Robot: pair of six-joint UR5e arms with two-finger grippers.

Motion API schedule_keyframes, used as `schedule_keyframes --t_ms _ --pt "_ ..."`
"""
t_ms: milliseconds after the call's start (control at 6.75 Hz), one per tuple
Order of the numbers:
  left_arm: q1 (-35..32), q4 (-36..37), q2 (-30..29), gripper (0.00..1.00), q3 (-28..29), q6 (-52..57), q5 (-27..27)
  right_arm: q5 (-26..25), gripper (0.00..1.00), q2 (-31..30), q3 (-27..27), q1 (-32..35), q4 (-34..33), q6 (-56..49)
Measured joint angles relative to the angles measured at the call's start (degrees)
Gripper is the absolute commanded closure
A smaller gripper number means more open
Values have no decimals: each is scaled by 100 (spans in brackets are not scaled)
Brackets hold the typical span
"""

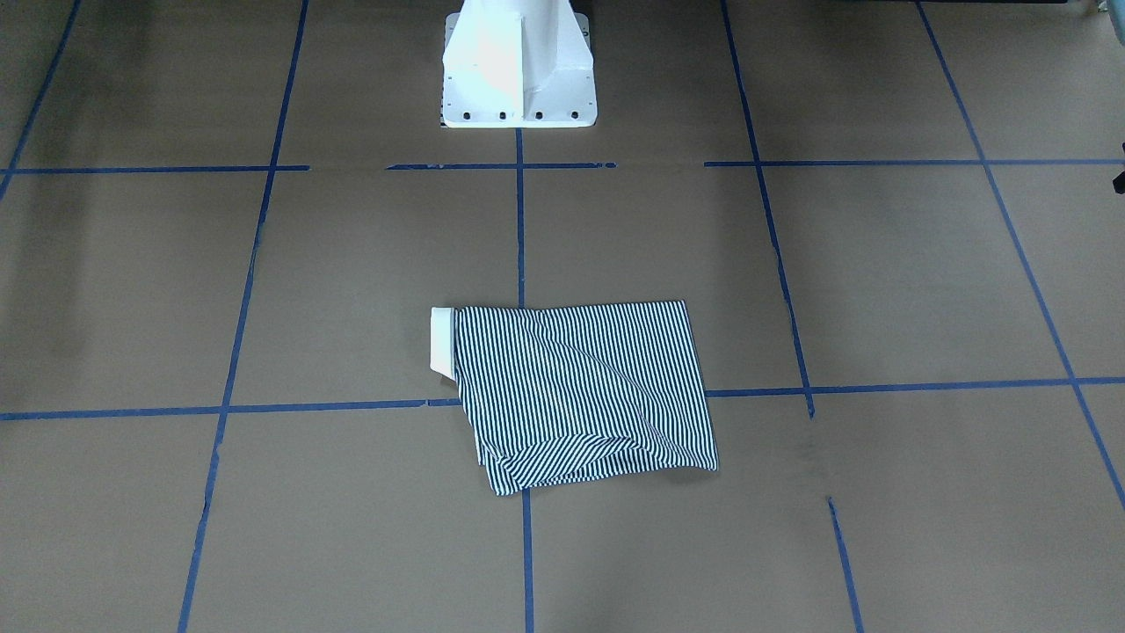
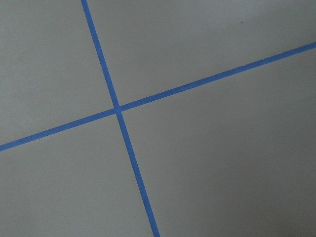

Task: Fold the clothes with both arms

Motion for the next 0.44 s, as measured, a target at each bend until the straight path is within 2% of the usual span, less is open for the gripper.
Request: schedule_keyframes --t_ms 445 --pt "0 13 5 0 155 -5 15 -41 0 -70 56 0 5 -23"
